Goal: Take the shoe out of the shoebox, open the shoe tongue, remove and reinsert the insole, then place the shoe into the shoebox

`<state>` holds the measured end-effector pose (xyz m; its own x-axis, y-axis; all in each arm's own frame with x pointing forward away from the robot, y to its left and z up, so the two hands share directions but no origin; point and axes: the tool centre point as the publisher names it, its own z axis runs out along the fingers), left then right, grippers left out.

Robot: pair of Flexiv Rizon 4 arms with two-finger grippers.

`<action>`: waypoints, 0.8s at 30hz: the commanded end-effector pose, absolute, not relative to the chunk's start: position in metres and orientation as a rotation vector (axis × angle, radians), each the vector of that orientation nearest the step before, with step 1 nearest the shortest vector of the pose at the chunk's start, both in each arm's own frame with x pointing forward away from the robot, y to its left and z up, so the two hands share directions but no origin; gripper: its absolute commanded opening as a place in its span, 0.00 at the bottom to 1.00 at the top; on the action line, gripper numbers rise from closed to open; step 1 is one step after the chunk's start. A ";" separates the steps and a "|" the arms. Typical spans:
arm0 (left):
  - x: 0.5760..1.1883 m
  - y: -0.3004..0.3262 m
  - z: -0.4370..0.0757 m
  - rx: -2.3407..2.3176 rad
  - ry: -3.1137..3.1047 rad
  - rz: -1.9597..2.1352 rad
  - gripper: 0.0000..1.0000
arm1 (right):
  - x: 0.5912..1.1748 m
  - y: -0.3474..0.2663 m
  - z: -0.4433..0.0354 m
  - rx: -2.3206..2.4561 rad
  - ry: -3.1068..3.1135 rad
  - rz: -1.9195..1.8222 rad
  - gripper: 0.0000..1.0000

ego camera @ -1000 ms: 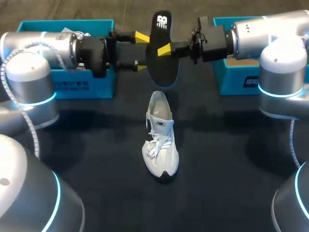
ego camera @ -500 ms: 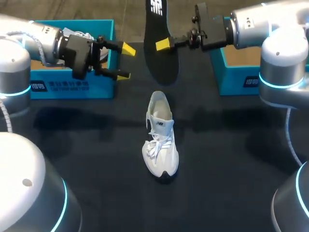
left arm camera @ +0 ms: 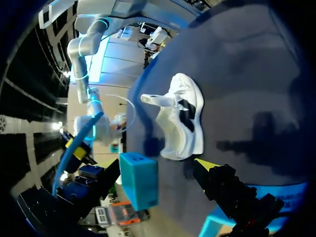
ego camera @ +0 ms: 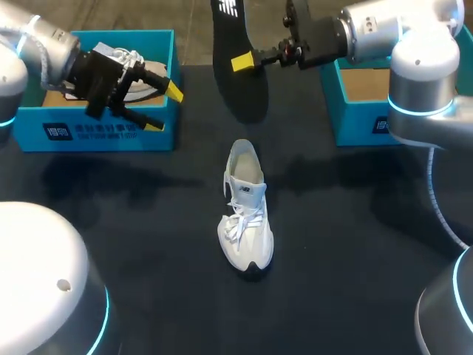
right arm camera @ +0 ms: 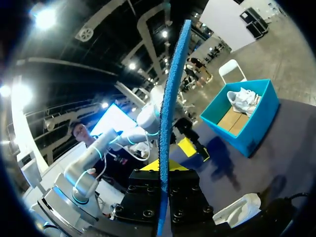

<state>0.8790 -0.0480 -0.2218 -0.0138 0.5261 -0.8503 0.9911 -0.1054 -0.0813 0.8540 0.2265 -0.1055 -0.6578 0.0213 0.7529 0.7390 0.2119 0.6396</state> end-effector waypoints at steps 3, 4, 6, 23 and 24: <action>0.887 -0.050 -0.223 1.672 1.725 -1.074 1.00 | 0.854 0.228 -0.106 -0.703 -1.873 -1.497 0.00; 0.887 -0.050 -0.223 1.668 1.731 -1.073 1.00 | 0.854 0.228 -0.106 -0.703 -1.873 -1.497 0.00; 0.888 -0.051 -0.225 1.634 1.827 -1.099 1.00 | 0.854 0.228 -0.106 -0.703 -1.873 -1.497 0.00; 0.884 -0.080 -0.241 1.370 2.009 -1.121 1.00 | 0.883 0.223 -0.167 -0.437 -2.063 -1.750 0.00; 0.883 -0.083 -0.242 1.338 2.018 -1.146 1.00 | 0.884 0.223 -0.170 -0.447 -2.073 -1.745 0.00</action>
